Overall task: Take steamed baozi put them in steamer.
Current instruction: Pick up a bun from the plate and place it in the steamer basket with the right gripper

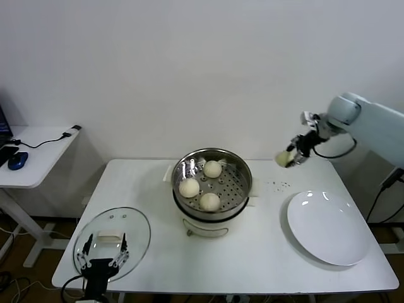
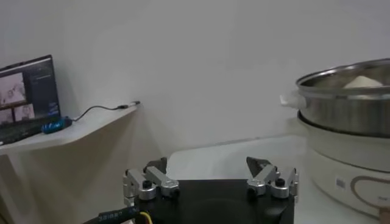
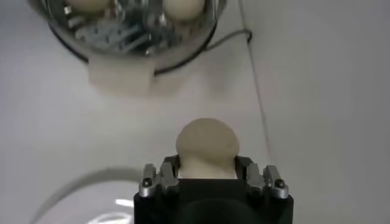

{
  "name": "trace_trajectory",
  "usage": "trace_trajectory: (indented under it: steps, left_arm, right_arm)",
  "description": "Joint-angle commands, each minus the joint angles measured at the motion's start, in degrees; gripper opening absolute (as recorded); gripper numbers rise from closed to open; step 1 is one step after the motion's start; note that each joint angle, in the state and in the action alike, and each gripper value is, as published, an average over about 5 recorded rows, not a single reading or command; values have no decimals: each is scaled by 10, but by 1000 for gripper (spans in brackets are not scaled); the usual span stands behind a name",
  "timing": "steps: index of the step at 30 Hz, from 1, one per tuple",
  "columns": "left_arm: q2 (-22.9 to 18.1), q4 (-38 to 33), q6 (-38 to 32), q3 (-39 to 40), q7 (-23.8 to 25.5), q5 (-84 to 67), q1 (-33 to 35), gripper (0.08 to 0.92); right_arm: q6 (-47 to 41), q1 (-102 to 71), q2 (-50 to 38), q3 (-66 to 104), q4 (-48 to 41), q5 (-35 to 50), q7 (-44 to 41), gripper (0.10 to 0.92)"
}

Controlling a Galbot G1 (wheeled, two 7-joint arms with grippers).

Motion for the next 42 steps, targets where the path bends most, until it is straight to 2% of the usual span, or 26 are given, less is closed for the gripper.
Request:
trace_trajectory:
  steps: [1, 11, 19, 36, 39, 42]
  left_arm:
    - [6, -5, 0, 9, 1, -5, -1, 823]
    - [11, -1, -1, 3, 5, -6, -4, 823]
    - [18, 6, -5, 2, 5, -7, -6, 823]
    - [19, 18, 1, 1, 6, -7, -30, 823]
    - [20, 20, 1, 0, 7, -7, -31, 823]
    - [21, 20, 1, 0, 7, -7, -32, 823]
  right_arm:
    - [-43, 158, 150, -199, 53, 211, 28, 602]
    - [-70, 93, 207, -211, 86, 208, 91, 595]
    - [-69, 45, 252, -211, 50, 172, 86, 594]
    - [-72, 6, 248, -209, 40, 137, 90, 605]
    - [-74, 1, 247, -202, 38, 130, 91, 638]
    - [-75, 3, 244, -198, 40, 132, 90, 715]
